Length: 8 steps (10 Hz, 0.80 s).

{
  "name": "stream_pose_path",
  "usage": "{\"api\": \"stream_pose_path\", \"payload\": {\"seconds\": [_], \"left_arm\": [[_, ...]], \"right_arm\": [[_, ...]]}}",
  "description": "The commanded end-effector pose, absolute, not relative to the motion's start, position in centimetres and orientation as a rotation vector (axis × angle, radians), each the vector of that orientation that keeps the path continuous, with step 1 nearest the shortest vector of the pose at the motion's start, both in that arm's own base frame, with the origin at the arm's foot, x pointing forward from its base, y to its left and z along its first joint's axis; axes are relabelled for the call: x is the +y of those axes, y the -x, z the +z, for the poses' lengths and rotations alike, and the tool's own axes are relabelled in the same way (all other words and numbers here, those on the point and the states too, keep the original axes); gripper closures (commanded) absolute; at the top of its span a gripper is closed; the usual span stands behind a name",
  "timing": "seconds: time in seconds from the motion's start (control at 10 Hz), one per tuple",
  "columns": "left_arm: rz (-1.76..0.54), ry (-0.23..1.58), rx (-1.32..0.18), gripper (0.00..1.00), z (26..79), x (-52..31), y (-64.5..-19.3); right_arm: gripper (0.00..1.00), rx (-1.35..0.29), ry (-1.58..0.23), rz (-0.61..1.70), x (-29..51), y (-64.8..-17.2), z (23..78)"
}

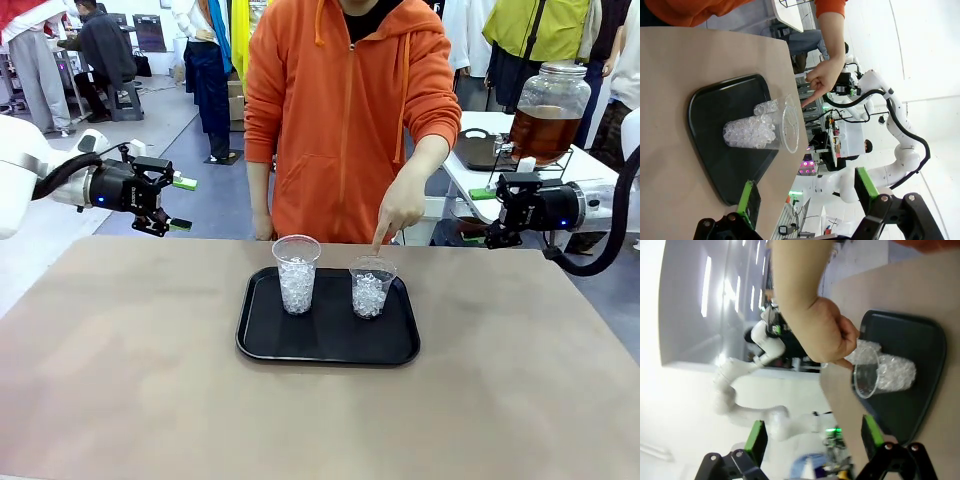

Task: Pour the drink into the iced cup.
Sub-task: Pick up the iced cup indicated by the human and present it to them.

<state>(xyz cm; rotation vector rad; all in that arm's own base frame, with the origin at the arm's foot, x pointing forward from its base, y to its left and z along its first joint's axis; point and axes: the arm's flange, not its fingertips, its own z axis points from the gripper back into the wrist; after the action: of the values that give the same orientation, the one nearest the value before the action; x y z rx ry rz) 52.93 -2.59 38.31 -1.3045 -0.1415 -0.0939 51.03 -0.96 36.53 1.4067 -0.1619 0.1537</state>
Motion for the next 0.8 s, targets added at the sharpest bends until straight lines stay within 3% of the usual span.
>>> {"api": "stream_pose_path", "payload": {"seconds": [0.0,0.3,0.4,0.7], "left_arm": [[-0.096,1.314,-0.145,0.0,38.41,-2.51,-52.92],[-0.096,1.314,-0.145,0.0,38.41,-2.51,-52.92],[-0.096,1.314,-0.145,0.0,38.41,-2.51,-52.92],[-0.096,1.314,-0.145,0.0,38.41,-2.51,-52.92]], "right_arm": [[0.0,-0.436,-1.25,0.349,-0.13,-49.49,35.71],[0.0,-0.512,-1.237,0.55,0.06,-49.16,35.24],[0.0,-0.429,-1.296,0.558,-0.24,-49.23,35.34],[0.0,-0.489,-1.224,0.506,-0.46,-49.83,35.6]]}}
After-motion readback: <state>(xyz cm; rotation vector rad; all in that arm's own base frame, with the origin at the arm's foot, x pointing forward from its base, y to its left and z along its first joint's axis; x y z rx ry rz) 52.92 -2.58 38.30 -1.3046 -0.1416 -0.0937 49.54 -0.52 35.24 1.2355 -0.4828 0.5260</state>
